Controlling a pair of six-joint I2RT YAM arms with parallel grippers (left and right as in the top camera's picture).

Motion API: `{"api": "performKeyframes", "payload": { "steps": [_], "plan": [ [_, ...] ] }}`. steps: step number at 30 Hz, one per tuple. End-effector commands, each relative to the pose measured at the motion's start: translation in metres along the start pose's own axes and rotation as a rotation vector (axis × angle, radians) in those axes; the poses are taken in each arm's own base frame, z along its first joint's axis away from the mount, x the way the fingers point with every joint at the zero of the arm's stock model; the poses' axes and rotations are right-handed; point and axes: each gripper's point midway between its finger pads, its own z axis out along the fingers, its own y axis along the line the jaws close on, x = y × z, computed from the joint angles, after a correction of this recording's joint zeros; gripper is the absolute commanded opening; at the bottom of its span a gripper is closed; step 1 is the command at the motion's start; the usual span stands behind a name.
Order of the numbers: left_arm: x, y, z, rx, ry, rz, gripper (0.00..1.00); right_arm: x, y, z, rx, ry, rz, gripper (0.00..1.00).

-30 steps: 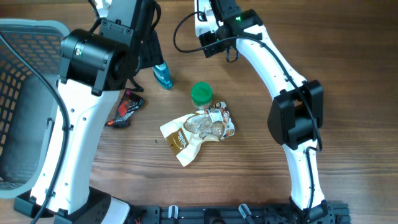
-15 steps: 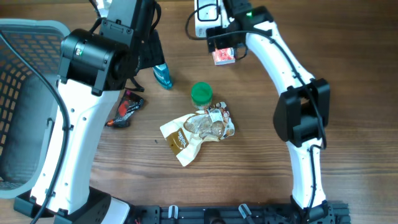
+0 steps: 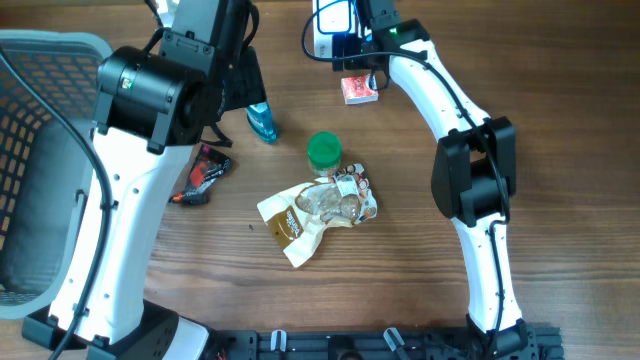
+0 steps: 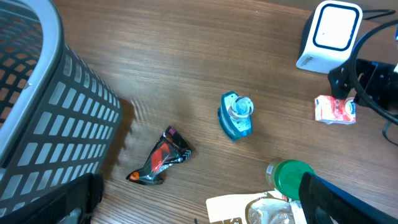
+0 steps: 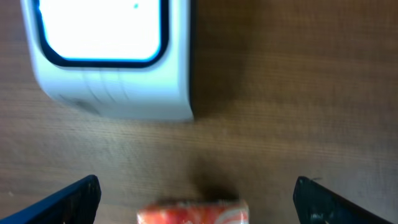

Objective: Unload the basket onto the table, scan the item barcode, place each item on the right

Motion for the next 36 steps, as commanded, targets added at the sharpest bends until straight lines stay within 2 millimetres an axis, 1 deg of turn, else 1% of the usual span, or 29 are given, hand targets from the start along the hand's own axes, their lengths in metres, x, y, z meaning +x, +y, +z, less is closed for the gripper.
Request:
{"api": "performKeyframes", "payload": {
  "steps": [1,3,5,7,8,9,11,12,14,16,18,20,22,25,27,29,31,33,35,36],
  "plan": [
    [0.0,0.0,0.002,0.004,0.005,-0.002,1.0,0.018,-0.007,0.009,0.031,0.07,0.026,1.0],
    [0.0,0.0,0.002,0.005,0.006,-0.002,1.0,0.029,-0.008,0.008,0.041,0.114,0.02,1.0],
    [0.0,-0.001,0.002,0.005,0.006,-0.002,1.0,0.039,-0.01,0.014,0.046,0.134,0.019,1.0],
    [0.0,0.0,0.002,0.004,0.005,-0.002,1.0,0.061,-0.015,0.03,0.056,0.169,0.017,1.0],
    [0.0,0.0,0.002,0.005,0.006,-0.002,1.0,0.068,-0.015,0.038,0.053,0.169,0.016,1.0],
    [0.0,0.0,0.002,0.004,0.005,-0.002,1.0,0.077,-0.011,0.048,0.027,0.17,0.015,1.0],
    [0.0,0.0,0.002,0.004,0.005,-0.002,1.0,0.088,-0.003,0.058,-0.008,0.164,0.012,1.0],
    [0.0,0.0,0.002,0.004,0.005,-0.002,1.0,0.088,0.0,0.061,-0.012,0.15,0.006,1.0],
    [0.0,0.0,0.002,0.004,0.005,-0.002,1.0,0.086,0.006,0.063,-0.024,0.128,-0.002,1.0],
    [0.0,0.0,0.002,0.004,0.005,-0.002,1.0,0.082,0.01,0.063,-0.029,0.106,-0.064,1.0],
    [0.0,0.0,0.002,0.001,0.003,-0.002,1.0,0.081,0.006,0.06,-0.004,0.106,-0.09,1.0],
    [-0.001,0.001,0.002,-0.002,0.001,-0.002,1.0,0.072,-0.003,0.051,0.052,0.082,-0.139,1.0],
    [-0.001,0.0,0.002,-0.001,-0.002,-0.003,1.0,0.055,-0.009,0.037,0.092,0.037,-0.223,1.0],
    [-0.001,0.0,0.002,-0.001,-0.001,-0.003,1.0,0.022,-0.005,0.014,0.088,-0.063,-0.336,1.0],
    [-0.001,0.0,0.002,-0.001,-0.001,-0.003,1.0,0.003,0.0,0.003,0.082,-0.131,-0.348,1.0],
    [-0.001,0.0,0.002,-0.001,0.0,-0.003,1.0,-0.008,0.003,-0.001,0.074,-0.176,-0.344,1.0],
    [-0.001,0.0,0.002,-0.001,0.0,-0.003,1.0,-0.005,0.01,0.0,0.027,-0.165,-0.395,0.99],
    [-0.001,0.0,0.002,-0.001,-0.001,-0.004,1.0,0.005,0.014,0.001,-0.011,-0.129,-0.451,0.98],
    [-0.001,0.0,0.002,-0.001,-0.001,-0.003,1.0,0.023,0.014,0.001,-0.099,-0.053,-0.527,0.97],
    [-0.001,0.0,0.002,-0.001,-0.001,-0.003,1.0,0.029,0.01,-0.003,-0.148,-0.025,-0.537,0.96]
  ]
}}
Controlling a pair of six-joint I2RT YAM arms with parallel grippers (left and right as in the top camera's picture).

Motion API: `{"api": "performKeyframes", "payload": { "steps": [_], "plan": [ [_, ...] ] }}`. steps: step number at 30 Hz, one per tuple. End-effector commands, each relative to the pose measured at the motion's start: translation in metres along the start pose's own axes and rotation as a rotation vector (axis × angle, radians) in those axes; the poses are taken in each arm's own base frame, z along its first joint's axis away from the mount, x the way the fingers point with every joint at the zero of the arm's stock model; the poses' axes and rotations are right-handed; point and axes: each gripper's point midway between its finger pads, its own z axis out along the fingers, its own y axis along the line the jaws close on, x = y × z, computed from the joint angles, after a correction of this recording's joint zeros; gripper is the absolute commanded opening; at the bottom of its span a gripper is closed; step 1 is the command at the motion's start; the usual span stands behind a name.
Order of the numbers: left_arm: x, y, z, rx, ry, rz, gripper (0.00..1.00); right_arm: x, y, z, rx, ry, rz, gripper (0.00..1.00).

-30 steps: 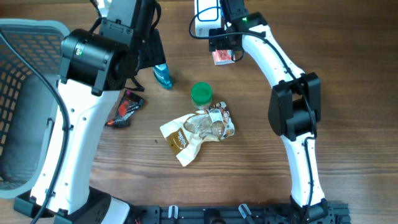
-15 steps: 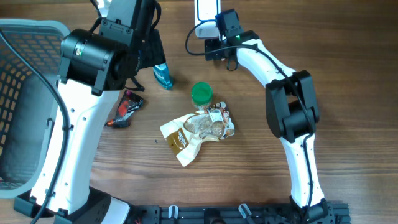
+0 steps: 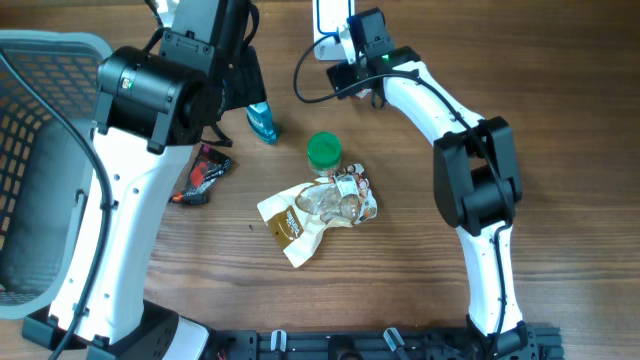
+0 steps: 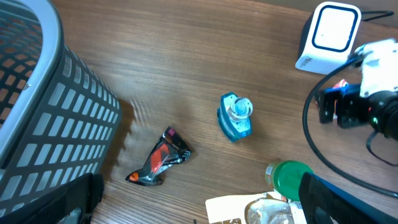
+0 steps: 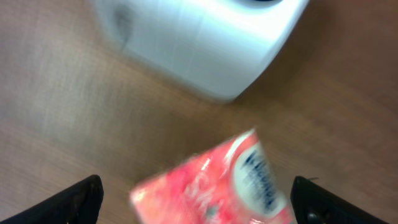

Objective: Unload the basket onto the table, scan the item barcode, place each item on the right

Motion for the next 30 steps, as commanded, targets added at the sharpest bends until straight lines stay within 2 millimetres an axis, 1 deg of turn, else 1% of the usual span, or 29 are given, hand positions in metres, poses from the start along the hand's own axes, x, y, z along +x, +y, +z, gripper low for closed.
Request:
{"api": "performKeyframes", "payload": {
  "steps": [1,2,3,4,5,7,8,10,13,15,18,20,23,26,28,30],
  "plan": [
    [-0.001,0.0,0.002,-0.002,0.0,-0.003,1.0,0.0,-0.01,-0.027,-0.138,-0.016,-0.071,0.96],
    [-0.001,0.0,0.002,0.0,-0.002,-0.004,1.0,-0.001,-0.02,-0.034,-0.139,-0.025,-0.069,0.96],
    [-0.003,-0.001,0.002,0.003,-0.007,-0.006,1.0,-0.006,-0.03,-0.046,-0.167,-0.059,-0.085,0.96],
    [-0.003,-0.001,0.002,0.004,-0.009,-0.008,1.0,-0.01,-0.035,-0.053,-0.193,-0.086,-0.09,0.98],
    [-0.003,-0.001,0.002,0.005,-0.01,-0.008,1.0,-0.011,-0.041,-0.057,-0.216,-0.103,-0.087,0.98],
    [-0.003,-0.002,0.003,0.004,-0.008,-0.008,1.0,-0.005,-0.053,-0.057,-0.224,-0.104,-0.078,0.99],
    [-0.004,-0.002,0.003,0.005,-0.009,-0.012,1.0,-0.003,-0.05,-0.057,-0.252,-0.105,-0.074,1.0],
    [-0.006,-0.004,0.005,0.008,-0.015,-0.014,1.0,-0.001,-0.033,-0.061,-0.341,-0.114,-0.093,1.0],
    [-0.006,-0.005,0.006,0.008,-0.015,-0.014,1.0,0.004,-0.025,-0.061,-0.362,-0.096,-0.116,1.0],
    [-0.006,-0.005,0.006,0.008,-0.015,-0.014,1.0,0.01,-0.023,-0.058,-0.366,-0.085,-0.117,1.0],
    [-0.007,-0.006,0.007,0.009,-0.016,-0.015,1.0,0.021,-0.022,-0.044,-0.352,-0.087,-0.117,1.0],
    [-0.007,-0.006,0.008,0.007,-0.014,-0.014,1.0,0.027,-0.027,-0.034,-0.308,-0.085,-0.121,1.0],
    [-0.009,-0.009,0.011,0.011,-0.02,-0.017,1.0,0.022,-0.029,-0.032,-0.291,-0.112,-0.128,1.0],
    [-0.013,-0.011,0.011,0.018,-0.033,-0.023,1.0,0.027,-0.028,-0.022,-0.295,-0.106,-0.124,1.0],
    [-0.012,-0.011,0.011,0.018,-0.033,-0.023,1.0,0.035,-0.021,-0.005,-0.306,-0.084,-0.104,1.0],
    [-0.012,-0.011,0.011,0.017,-0.033,-0.022,1.0,0.041,-0.011,0.003,-0.322,-0.065,-0.111,1.0]
  ]
}}
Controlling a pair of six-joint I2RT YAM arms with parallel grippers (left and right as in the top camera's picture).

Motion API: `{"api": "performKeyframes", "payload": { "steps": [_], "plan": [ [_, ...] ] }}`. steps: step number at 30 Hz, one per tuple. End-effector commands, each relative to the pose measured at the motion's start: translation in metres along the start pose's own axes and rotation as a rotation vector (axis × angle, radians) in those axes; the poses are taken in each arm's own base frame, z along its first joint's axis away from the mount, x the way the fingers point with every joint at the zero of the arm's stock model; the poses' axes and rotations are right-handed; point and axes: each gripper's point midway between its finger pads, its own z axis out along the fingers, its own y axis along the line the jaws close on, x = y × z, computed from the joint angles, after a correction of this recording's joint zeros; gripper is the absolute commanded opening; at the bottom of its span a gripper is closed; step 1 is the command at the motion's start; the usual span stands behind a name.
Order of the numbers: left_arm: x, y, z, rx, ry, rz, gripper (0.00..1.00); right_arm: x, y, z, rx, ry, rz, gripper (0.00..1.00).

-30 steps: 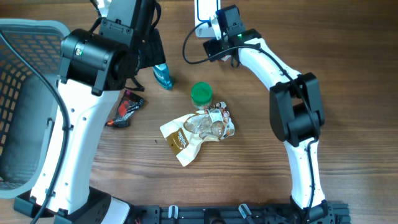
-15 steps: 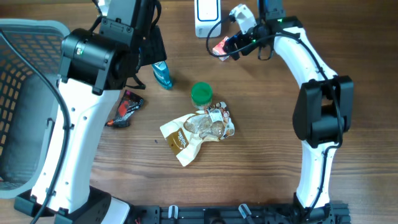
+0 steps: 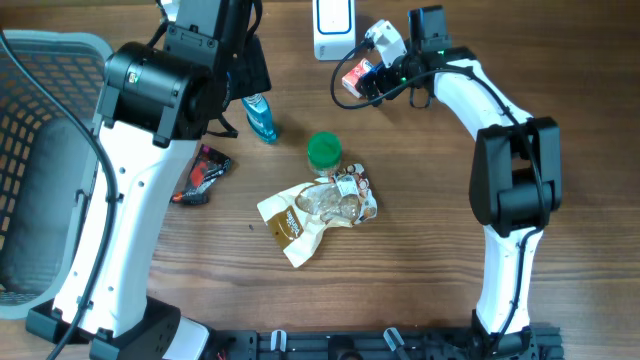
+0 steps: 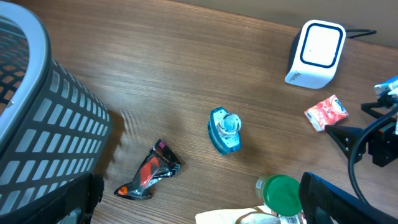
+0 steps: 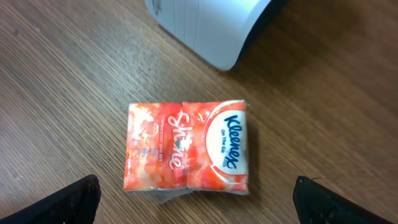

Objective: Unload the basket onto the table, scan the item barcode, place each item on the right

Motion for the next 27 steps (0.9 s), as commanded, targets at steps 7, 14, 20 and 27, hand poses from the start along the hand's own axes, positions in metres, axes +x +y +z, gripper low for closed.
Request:
{"api": "performKeyframes", "payload": {
  "steps": [7,14,20,27],
  "plan": [
    [0.001,0.0,0.005,-0.006,0.009,-0.001,1.0,0.042,0.02,0.05,-0.057,0.096,0.041,1.0],
    [0.0,0.0,0.005,-0.006,0.008,-0.002,1.0,0.04,0.015,0.062,-0.04,0.067,0.058,0.87],
    [0.001,0.0,0.005,-0.006,0.008,-0.002,1.0,0.049,0.01,0.067,-0.01,0.092,0.084,0.62],
    [0.001,0.0,0.005,-0.006,0.008,-0.001,1.0,0.04,0.008,0.034,0.034,0.161,0.132,0.6]
  ]
}}
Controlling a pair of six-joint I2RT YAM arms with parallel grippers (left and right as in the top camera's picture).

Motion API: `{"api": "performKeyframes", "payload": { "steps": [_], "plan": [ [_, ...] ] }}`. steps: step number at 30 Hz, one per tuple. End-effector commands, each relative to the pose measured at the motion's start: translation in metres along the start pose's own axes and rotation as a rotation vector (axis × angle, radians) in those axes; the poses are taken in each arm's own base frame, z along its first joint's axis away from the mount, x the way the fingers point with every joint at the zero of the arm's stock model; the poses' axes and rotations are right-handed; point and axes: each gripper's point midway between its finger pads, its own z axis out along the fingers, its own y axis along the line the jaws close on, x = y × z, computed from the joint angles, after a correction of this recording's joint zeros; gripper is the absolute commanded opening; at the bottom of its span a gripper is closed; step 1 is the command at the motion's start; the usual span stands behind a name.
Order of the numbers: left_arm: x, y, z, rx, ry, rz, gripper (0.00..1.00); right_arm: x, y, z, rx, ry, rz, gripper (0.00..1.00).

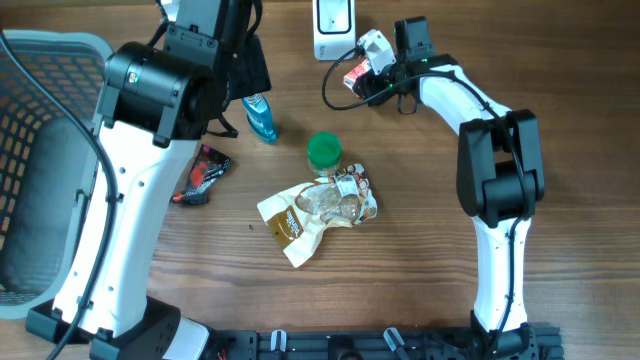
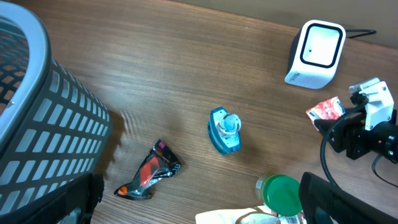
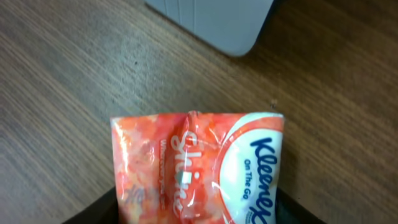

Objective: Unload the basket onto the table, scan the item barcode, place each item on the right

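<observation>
The item is a red-and-white Kleenex tissue pack (image 3: 196, 168), just right of and in front of the white barcode scanner (image 3: 211, 25) at the table's far edge. My right gripper (image 3: 196, 208) is shut on the pack, a black finger against each side. Overhead, the pack (image 1: 355, 75) shows at the right gripper's tip beside the scanner (image 1: 332, 15). My left gripper (image 2: 199, 199) hangs open high above the table with nothing between its fingers. From there the pack (image 2: 324, 110) and the scanner (image 2: 314, 53) show at the right.
A grey mesh basket (image 1: 40, 150) fills the left side. A blue bottle (image 1: 262, 120), a green-lidded jar (image 1: 323, 150), a black-and-red wrapper (image 1: 200, 175) and a heap of brown-and-white packets (image 1: 310, 210) lie mid-table. The scanner's cable runs along the far edge.
My right gripper stood open a little above the tissue pack; now it is down on the pack with its fingers shut against both sides. The left arm has not moved.
My right gripper was open close to the scanner, the pack at the edge of its view. Then it hung over the pack, blurred. Then it was open with the pack centred between its fingers, and the left wrist stood higher. Now the right gripper grips the pack.
</observation>
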Motion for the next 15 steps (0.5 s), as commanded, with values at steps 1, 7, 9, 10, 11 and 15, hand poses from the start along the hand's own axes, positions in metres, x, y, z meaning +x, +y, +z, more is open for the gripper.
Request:
{"api": "performKeyframes", "payload": {
  "steps": [1,7,9,10,11,15],
  "plan": [
    [0.0,0.0,0.005,-0.006,0.008,-0.002,1.0,0.019,0.002,-0.014,0.045,0.131,0.058,0.61],
    [0.0,0.0,0.005,-0.006,0.008,-0.002,1.0,-0.024,0.04,-0.048,0.037,0.133,0.165,0.7],
    [0.0,-0.001,0.005,-0.005,0.006,-0.003,1.0,-0.042,0.053,-0.053,0.03,0.108,0.185,0.7],
    [0.0,-0.001,0.005,-0.004,0.005,-0.003,1.0,-0.052,0.058,-0.055,0.03,0.086,0.198,0.7],
    [0.0,-0.001,0.005,-0.004,0.006,-0.003,1.0,-0.062,0.06,-0.058,0.031,0.063,0.244,0.68],
    [-0.003,-0.003,0.006,0.002,-0.006,-0.009,1.0,-0.103,0.073,-0.068,-0.155,-0.075,0.548,0.69]
  ]
}}
